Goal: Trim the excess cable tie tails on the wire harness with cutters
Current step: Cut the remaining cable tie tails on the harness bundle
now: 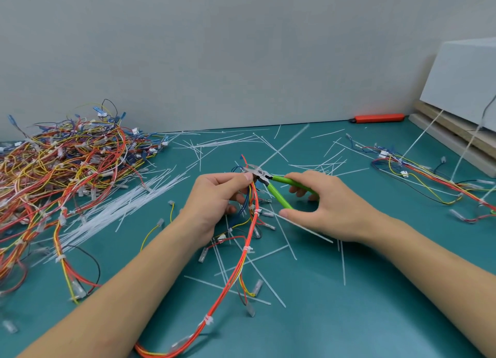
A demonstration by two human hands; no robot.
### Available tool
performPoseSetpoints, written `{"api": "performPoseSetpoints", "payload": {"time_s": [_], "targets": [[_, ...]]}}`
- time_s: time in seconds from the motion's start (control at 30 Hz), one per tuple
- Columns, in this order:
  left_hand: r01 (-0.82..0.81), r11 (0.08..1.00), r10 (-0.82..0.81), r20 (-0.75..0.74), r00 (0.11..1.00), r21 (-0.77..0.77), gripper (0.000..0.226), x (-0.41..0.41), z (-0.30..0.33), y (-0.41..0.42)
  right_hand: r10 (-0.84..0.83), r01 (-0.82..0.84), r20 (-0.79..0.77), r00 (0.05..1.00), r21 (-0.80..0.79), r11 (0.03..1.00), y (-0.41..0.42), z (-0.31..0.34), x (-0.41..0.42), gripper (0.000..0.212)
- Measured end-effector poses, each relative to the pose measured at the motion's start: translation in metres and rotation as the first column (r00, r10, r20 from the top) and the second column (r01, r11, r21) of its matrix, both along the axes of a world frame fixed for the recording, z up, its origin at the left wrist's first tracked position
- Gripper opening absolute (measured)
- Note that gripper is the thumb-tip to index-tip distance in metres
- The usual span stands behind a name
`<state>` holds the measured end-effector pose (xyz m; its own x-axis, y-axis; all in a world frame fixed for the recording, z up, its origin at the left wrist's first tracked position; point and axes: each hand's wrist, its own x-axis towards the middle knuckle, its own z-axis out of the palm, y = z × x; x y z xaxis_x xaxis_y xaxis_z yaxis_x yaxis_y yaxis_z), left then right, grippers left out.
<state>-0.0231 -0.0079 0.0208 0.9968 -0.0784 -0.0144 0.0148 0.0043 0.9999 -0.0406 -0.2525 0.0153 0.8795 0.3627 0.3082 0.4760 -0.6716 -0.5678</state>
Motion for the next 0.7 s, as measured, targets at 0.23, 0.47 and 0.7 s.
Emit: {"api": "performPoseSetpoints", "payload": {"time_s": [0.23,0.47,0.7], "targets": [[0.010,1.000,-0.010,0.006,1.000,-0.004,0.015,0.0000,-0.0013,0.0001,0.021,-0.021,-0.038,0.999,-0.009,1.000,-0.0013,0.0058,-0.0013,0.038],[0.024,0.999,-0.024,0.004,1.000,-0.038,0.015,0.0021,0.0012,0.0033,0.123,-0.124,-0.060,0.991,-0.013,0.992,0.0057,0.0070,-0.0049,0.043],[0.034,0.999,-0.035,-0.009,0.999,-0.033,0.015,0.0009,-0.0016,-0.0004,0.018,-0.018,0.004,1.000,-0.007,1.000,-0.0018,0.0032,-0.0015,0.069]]}}
